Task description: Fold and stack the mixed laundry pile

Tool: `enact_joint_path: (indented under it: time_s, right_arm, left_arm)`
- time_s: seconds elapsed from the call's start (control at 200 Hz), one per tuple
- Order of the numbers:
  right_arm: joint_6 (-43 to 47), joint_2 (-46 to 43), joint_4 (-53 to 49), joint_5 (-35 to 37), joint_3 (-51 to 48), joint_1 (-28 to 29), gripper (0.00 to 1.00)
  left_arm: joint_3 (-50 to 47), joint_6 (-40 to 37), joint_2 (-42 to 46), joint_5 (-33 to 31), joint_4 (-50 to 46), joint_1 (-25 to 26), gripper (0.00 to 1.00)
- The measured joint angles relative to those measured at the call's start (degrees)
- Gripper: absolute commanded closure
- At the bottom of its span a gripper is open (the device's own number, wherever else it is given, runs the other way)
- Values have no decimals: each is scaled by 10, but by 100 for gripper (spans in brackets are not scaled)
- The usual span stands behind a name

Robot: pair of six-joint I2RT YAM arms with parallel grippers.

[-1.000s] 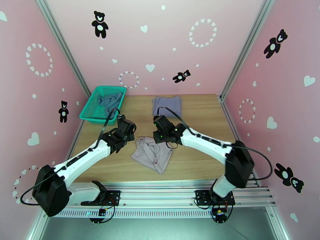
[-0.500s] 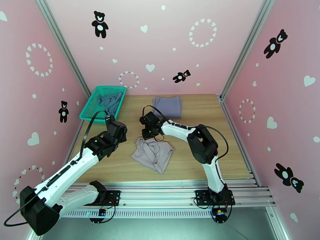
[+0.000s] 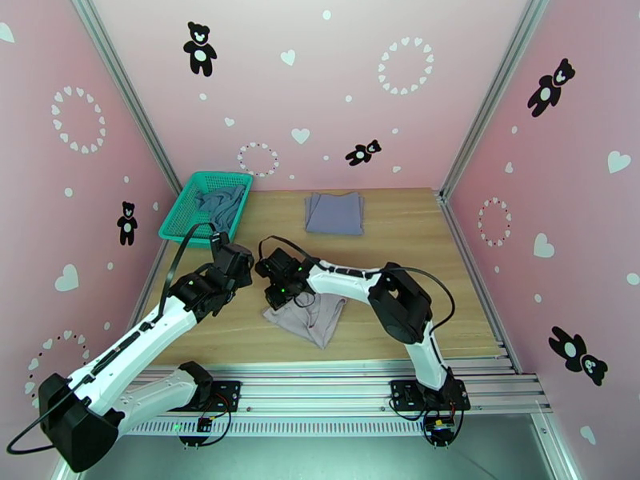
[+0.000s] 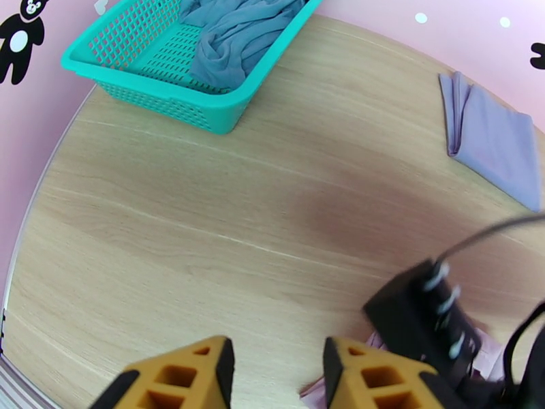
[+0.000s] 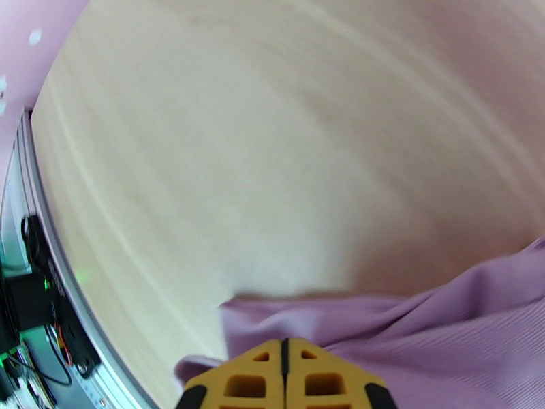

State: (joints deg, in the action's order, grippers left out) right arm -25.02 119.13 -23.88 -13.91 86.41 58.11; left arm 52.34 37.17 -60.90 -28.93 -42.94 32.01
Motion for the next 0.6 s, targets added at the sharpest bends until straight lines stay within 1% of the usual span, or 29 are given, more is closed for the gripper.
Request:
enact_joint_path:
  time_s: [0.15, 0.245, 0.3, 0.42, 0.53, 0.6]
  right_arm:
    - [-7, -27, 0, 16, -36, 25, 95]
    - [-15, -52, -2, 25, -56, 32, 95]
    - [-18, -75, -2, 31, -72, 32, 95]
    - [-28, -150, -6, 57, -117, 30, 95]
    - [-36, -221, -9, 74, -159, 21, 95]
    - [-39, -245, -8, 81, -179, 12, 95]
  left_arm:
    - [0, 0, 3, 1, 0, 0, 58]
    - [0, 0, 3, 9, 0, 0, 58]
    - [0, -1, 2, 20, 0, 0, 55]
    - [0, 1, -12, 68, 0, 0, 47]
    - [-6, 3, -37, 128, 8, 2, 46]
    - [-18, 7, -54, 164, 20, 10, 46]
